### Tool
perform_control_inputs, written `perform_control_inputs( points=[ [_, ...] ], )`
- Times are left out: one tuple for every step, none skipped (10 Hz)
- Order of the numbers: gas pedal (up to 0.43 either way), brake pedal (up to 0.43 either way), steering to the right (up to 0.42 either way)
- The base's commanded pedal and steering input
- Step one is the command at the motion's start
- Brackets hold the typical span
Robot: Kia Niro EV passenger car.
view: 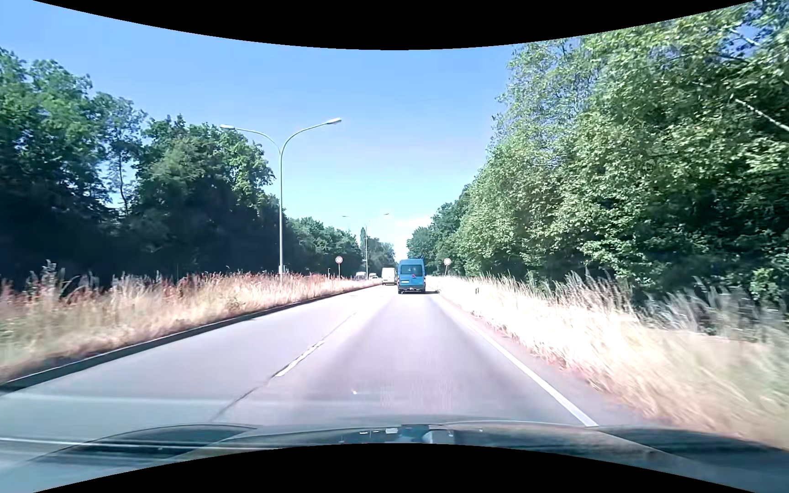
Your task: Follow the waypoints while adhering to traffic rules and regulations
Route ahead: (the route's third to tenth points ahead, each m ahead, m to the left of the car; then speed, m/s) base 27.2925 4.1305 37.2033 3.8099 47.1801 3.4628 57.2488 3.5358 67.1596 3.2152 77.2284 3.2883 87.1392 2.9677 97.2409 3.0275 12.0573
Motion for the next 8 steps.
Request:
perform_control_inputs(
  points=[
    [0.130, 0.000, 0.003],
    [0.130, 0.000, 0.003],
    [0.130, 0.000, 0.003],
    [0.130, 0.000, 0.003],
    [0.130, 0.000, 0.003],
    [0.130, 0.000, 0.003],
    [0.130, 0.000, 0.003],
    [0.130, 0.000, 0.003]
  ],
)
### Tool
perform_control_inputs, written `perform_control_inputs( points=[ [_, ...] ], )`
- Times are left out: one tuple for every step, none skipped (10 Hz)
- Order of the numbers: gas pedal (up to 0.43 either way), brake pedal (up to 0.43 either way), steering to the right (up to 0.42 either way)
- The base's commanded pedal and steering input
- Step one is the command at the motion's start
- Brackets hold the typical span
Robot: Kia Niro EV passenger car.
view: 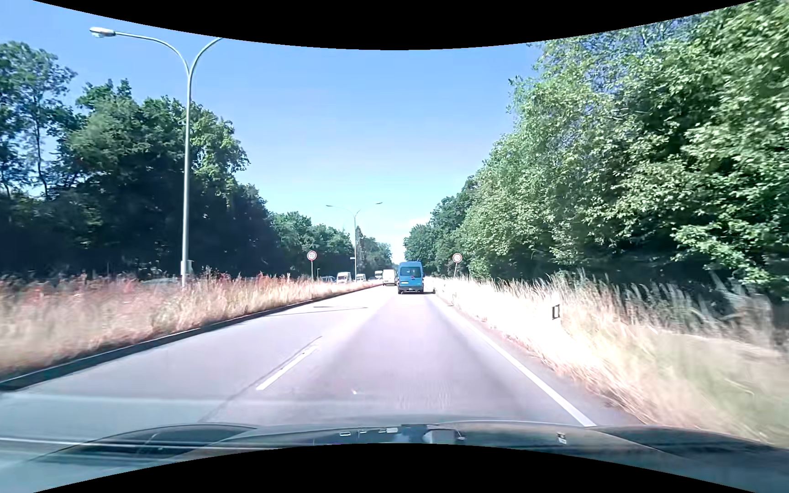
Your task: Follow the waypoints while adhering to traffic rules and regulations
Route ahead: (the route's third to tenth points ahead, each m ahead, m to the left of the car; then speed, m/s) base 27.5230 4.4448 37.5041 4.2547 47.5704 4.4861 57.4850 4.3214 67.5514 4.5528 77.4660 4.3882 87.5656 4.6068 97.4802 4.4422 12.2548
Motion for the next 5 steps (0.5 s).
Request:
perform_control_inputs(
  points=[
    [0.130, 0.000, 0.002],
    [0.130, 0.000, 0.002],
    [0.130, 0.000, 0.002],
    [0.130, 0.000, 0.003],
    [0.138, 0.000, 0.002]
  ],
)
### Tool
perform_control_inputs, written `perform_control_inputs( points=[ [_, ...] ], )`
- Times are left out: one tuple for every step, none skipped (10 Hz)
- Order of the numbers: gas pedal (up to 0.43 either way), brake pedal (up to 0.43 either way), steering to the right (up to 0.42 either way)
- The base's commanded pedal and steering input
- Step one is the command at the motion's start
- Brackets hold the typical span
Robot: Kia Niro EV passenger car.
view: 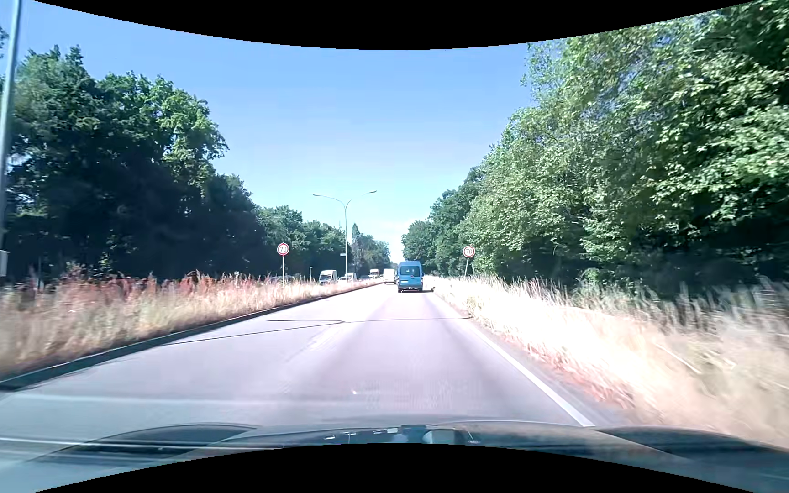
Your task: Follow the waypoints while adhering to traffic rules and regulations
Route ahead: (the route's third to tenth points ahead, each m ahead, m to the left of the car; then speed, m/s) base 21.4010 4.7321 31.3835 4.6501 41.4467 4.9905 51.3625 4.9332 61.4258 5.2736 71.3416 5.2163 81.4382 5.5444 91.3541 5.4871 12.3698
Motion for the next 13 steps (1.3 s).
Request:
perform_control_inputs(
  points=[
    [0.138, 0.000, 0.002],
    [0.138, 0.000, 0.002],
    [0.138, 0.000, 0.002],
    [0.138, 0.000, 0.002],
    [0.150, 0.000, 0.002],
    [0.150, 0.000, 0.002],
    [0.157, 0.000, 0.001],
    [0.157, 0.000, 0.000],
    [0.169, 0.000, -0.001],
    [0.189, 0.000, -0.001],
    [0.209, 0.000, -0.001],
    [0.220, 0.000, -0.001],
    [0.220, 0.000, -0.001]
  ],
)
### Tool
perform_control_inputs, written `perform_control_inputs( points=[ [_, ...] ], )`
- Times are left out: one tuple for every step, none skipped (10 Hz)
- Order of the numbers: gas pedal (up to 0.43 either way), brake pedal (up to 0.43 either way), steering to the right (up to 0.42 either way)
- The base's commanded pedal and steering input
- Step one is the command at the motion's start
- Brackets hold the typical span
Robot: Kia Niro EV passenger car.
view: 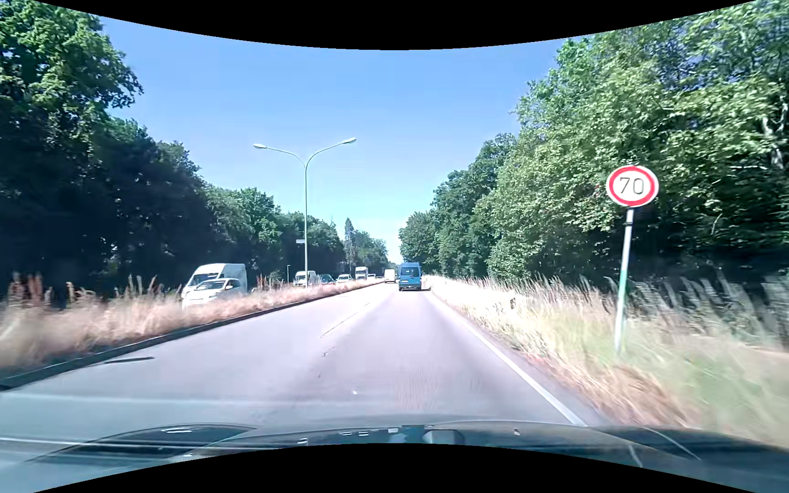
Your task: Follow the waypoints while adhering to traffic rules and regulations
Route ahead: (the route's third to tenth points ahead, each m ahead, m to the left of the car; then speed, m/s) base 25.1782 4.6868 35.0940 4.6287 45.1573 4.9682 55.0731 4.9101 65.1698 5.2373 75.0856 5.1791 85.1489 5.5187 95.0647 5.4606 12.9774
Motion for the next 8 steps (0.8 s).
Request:
perform_control_inputs(
  points=[
    [0.228, 0.000, -0.001],
    [0.228, 0.000, -0.001],
    [0.228, 0.000, -0.001],
    [0.228, 0.000, -0.001],
    [0.228, 0.000, 0.000],
    [0.228, 0.000, 0.000],
    [0.228, 0.000, 0.000],
    [0.228, 0.000, 0.000]
  ],
)
